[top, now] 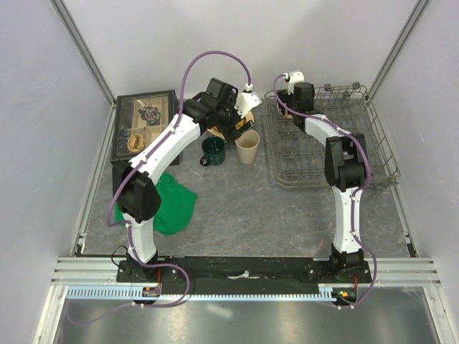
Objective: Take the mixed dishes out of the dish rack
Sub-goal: Pick up the bowl from the dish rack.
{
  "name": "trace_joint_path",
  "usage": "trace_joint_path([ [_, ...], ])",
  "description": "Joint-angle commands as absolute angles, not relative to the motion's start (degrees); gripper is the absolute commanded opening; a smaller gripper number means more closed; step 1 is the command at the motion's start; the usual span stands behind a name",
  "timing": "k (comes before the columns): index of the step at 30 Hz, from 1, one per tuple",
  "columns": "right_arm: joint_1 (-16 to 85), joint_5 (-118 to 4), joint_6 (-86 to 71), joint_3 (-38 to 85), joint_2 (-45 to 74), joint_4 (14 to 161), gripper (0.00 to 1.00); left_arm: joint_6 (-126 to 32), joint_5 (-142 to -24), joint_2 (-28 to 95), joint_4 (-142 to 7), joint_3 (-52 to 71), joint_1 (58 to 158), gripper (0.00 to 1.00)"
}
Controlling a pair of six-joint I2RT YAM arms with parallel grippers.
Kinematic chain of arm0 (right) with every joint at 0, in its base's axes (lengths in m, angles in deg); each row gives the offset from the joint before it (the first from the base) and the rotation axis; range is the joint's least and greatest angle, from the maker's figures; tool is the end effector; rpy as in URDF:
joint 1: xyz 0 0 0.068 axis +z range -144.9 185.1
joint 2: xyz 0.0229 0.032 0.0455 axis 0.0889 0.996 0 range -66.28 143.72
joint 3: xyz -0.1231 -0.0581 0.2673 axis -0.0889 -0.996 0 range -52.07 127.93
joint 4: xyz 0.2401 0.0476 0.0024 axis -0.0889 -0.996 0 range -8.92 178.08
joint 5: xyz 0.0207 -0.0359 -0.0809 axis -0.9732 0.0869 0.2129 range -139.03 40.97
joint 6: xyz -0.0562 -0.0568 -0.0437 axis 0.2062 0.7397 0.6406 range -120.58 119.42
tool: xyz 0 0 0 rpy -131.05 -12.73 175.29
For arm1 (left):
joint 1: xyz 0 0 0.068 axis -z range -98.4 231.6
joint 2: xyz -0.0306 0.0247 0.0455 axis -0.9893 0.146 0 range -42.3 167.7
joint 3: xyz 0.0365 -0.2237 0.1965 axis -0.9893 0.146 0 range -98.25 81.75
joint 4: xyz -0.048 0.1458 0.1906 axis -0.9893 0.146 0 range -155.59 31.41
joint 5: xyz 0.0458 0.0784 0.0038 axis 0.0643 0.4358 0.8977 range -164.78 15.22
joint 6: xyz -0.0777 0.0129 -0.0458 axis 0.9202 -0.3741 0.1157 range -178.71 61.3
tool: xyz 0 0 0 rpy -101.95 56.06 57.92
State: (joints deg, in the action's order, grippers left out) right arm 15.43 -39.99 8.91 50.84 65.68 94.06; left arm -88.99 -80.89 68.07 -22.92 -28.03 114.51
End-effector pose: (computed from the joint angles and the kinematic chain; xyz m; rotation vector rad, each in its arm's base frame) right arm 0.5779 0.0923 0.2122 -0.2374 1.9567 -0.1461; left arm 0.3834 -0.2584 0.3386 1.2636 1.9516 -0.1471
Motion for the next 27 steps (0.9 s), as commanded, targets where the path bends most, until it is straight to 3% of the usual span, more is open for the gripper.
trace_joint_path([
  [1,15.21,-40.16,9.26,53.04,66.17,94.94,0.86,-87.71,-80.76,67.04,-24.90,-27.41,114.56,0.95],
  [27,11.52,-51.67,4.16,53.75,67.14,93.80,0.76,-87.45,-80.84,67.48,-24.90,-26.88,114.56,0.95],
])
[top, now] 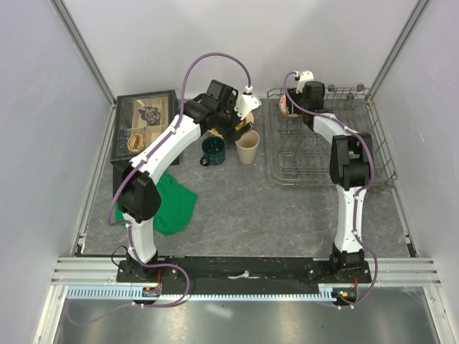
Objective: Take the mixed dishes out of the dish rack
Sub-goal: Pick up the bowl from the dish rack.
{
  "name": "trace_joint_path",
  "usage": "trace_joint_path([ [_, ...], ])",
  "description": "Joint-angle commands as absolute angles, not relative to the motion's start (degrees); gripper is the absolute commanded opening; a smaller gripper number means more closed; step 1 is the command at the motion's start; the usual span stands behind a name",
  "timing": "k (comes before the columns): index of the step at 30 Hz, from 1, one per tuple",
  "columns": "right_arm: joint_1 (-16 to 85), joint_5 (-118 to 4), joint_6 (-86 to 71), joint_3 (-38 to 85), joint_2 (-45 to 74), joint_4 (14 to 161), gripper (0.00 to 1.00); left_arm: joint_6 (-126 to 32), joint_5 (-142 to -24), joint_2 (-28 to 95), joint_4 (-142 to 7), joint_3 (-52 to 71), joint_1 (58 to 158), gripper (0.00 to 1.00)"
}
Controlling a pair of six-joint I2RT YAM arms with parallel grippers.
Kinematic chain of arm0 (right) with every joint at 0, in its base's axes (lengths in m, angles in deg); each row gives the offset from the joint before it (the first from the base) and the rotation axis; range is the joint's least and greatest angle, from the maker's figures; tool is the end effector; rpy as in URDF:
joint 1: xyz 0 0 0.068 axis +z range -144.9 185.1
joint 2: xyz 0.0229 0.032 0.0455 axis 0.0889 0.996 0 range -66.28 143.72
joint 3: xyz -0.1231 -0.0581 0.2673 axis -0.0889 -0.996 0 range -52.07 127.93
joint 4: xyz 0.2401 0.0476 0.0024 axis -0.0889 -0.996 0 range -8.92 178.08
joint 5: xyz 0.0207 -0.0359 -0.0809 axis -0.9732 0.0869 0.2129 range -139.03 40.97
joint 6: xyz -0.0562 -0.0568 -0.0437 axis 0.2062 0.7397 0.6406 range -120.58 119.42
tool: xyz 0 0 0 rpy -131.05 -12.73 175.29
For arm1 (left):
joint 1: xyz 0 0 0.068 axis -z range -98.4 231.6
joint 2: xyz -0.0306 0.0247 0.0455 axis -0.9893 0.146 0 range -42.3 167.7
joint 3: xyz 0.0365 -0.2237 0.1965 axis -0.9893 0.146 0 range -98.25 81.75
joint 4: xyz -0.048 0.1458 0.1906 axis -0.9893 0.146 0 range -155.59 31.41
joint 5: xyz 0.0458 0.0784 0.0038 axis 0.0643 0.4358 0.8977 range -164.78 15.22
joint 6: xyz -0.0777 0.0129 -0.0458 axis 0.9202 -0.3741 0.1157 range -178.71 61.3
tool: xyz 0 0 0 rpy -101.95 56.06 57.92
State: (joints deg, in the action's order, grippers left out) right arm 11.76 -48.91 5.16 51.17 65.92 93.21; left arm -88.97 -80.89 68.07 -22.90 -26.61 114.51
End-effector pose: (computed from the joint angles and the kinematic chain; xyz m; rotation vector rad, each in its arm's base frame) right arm 0.5823 0.0678 0.2095 -0.2132 1.9753 0.0082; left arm 0.3822 -0.2577 0.3301 1.2753 1.9739 -0.1481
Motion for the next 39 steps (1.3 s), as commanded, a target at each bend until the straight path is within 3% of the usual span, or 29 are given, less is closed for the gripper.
trace_joint_path([
  [1,11.52,-51.93,4.08,54.01,67.22,93.62,0.75,-87.45,-80.84,67.39,-24.90,-26.80,114.56,0.95],
  [10,11.52,-52.72,4.16,54.54,67.66,92.56,0.66,-87.45,-81.19,67.66,-24.90,-26.45,114.56,0.95],
  [39,12.40,-50.62,4.95,50.76,66.35,92.30,0.57,-87.27,-81.90,66.69,-24.90,-25.04,114.56,0.95],
])
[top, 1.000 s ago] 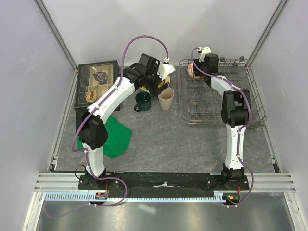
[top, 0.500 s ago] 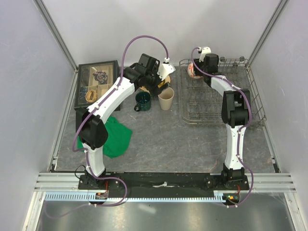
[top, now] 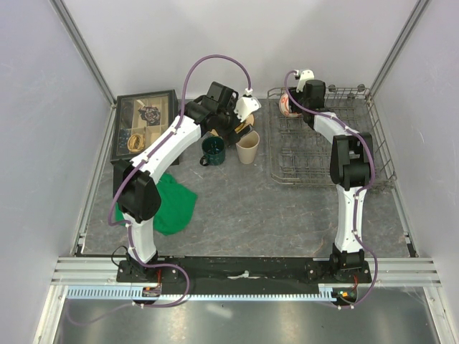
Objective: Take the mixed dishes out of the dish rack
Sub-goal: Pick up the bowl from the dish rack.
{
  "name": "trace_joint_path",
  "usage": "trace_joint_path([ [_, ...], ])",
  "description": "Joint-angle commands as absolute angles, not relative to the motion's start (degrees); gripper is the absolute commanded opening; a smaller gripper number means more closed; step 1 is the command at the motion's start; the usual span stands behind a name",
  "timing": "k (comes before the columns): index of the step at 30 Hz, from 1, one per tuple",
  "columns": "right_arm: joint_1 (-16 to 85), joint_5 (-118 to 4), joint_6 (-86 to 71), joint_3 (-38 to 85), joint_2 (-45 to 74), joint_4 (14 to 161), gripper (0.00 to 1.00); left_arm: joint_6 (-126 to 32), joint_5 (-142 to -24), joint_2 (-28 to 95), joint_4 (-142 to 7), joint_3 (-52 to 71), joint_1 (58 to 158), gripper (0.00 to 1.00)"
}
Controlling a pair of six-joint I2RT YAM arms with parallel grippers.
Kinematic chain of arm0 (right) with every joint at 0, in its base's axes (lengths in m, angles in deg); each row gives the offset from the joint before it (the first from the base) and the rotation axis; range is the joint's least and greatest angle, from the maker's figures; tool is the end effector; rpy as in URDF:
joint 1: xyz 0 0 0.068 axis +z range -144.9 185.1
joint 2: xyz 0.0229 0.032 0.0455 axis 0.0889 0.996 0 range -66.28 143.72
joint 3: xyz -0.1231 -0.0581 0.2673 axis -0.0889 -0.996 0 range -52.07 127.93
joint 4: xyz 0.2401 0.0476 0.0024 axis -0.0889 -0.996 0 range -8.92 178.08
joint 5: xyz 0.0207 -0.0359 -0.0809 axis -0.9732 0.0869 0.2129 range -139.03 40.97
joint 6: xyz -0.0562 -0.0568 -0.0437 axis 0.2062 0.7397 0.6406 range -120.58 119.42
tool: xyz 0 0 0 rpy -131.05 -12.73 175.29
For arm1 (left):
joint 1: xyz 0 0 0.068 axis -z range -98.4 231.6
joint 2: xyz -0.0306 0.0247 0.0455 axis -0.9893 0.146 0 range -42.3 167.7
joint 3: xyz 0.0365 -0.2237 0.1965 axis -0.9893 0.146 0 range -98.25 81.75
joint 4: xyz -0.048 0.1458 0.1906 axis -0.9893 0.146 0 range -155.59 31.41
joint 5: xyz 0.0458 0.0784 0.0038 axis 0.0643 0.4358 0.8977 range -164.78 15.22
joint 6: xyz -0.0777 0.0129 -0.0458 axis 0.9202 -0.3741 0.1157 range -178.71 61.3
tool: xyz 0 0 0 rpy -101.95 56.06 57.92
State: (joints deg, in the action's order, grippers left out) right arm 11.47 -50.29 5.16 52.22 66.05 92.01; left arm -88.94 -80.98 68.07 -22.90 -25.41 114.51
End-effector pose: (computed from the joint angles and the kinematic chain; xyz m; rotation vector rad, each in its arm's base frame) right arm 0.5834 0.0669 0.2120 -0.2241 1.9790 0.0289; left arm 0.3811 -0.2571 0.3231 1.2854 1.9922 -0.1508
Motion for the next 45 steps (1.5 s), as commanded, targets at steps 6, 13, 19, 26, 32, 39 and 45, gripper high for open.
trace_joint_path([
  [6,12.49,-50.18,5.31,50.06,65.64,92.13,0.46,-87.27,-81.90,66.78,-24.99,-24.86,114.56,0.95],
  [13,12.84,-49.74,5.92,49.97,63.54,91.42,0.24,-87.27,-82.07,66.51,-24.99,-25.92,114.56,0.95],
  [19,12.84,-49.82,5.57,50.14,61.25,90.54,0.13,-87.18,-82.34,66.07,-24.90,-26.62,114.56,0.95],
  [26,12.92,-49.74,5.22,50.67,59.14,89.58,0.06,-87.09,-82.43,65.90,-24.90,-26.71,114.56,0.95],
  [32,13.01,-49.38,5.22,51.90,58.61,88.96,0.02,-87.01,-82.60,65.63,-24.90,-26.71,114.56,0.95],
  [39,13.01,-49.38,5.22,53.13,59.05,88.35,0.01,-87.01,-82.60,65.55,-24.90,-26.62,114.56,0.95],
  [45,12.92,-49.38,5.66,53.57,58.26,88.17,0.00,-86.92,-82.69,65.81,-24.90,-26.71,114.56,0.95],
])
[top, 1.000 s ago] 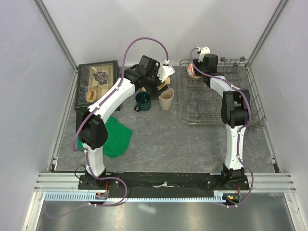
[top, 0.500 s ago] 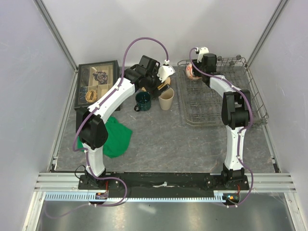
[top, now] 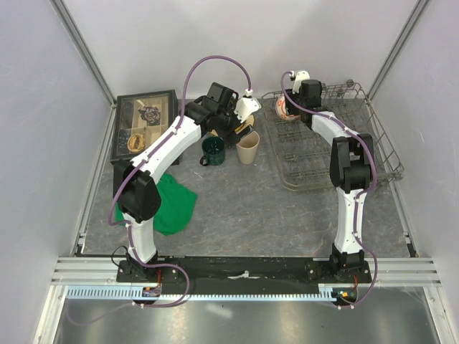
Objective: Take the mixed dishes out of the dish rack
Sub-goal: Pick up the bowl from the dish rack.
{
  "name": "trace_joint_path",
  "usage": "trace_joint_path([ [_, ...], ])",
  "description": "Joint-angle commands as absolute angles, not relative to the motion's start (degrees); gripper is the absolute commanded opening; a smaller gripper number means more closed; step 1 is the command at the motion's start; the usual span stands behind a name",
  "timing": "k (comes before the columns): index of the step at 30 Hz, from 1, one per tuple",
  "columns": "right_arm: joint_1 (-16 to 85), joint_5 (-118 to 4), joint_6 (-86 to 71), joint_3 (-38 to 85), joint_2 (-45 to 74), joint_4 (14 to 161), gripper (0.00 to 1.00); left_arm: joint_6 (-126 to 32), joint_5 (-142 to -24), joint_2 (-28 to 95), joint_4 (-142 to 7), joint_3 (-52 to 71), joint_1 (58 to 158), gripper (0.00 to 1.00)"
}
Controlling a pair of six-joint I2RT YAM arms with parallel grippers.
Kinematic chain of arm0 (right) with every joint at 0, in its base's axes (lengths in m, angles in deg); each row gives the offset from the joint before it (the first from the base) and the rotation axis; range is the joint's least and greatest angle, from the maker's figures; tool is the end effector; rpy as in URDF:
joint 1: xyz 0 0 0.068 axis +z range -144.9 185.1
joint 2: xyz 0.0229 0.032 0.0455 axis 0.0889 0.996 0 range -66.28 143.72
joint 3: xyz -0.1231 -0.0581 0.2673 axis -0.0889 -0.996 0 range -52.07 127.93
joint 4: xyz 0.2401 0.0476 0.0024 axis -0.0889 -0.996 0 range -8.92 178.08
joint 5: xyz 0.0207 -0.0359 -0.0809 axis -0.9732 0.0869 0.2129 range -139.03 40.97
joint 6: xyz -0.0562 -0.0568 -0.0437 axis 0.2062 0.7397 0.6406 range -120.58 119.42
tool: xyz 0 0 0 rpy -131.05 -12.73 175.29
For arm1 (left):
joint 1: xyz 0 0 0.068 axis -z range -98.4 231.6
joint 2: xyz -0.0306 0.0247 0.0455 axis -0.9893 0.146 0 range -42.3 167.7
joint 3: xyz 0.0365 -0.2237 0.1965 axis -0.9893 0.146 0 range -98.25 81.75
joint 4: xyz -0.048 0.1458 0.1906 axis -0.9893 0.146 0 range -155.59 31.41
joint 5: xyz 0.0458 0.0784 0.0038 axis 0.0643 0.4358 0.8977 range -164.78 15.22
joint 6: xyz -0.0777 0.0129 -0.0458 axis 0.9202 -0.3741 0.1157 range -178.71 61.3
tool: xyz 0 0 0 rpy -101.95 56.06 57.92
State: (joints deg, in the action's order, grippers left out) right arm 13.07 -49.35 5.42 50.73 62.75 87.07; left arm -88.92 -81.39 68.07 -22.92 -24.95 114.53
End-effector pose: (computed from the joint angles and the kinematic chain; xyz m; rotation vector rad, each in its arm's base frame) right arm 0.5668 0.0798 0.2225 -0.2523 2.0307 0.0271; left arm 0.3802 -0.2574 0.3204 1.2919 1.9969 -0.1599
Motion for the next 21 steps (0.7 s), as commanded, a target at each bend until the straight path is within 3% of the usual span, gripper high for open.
trace_joint_path([
  [1,12.92,-49.38,5.66,53.57,57.82,88.17,0.00,-86.92,-82.69,65.81,-24.90,-26.71,114.56,0.95],
  [21,12.57,-50.61,5.13,51.02,51.58,84.74,0.00,-86.92,-83.57,65.72,-24.90,-28.55,114.56,0.95],
])
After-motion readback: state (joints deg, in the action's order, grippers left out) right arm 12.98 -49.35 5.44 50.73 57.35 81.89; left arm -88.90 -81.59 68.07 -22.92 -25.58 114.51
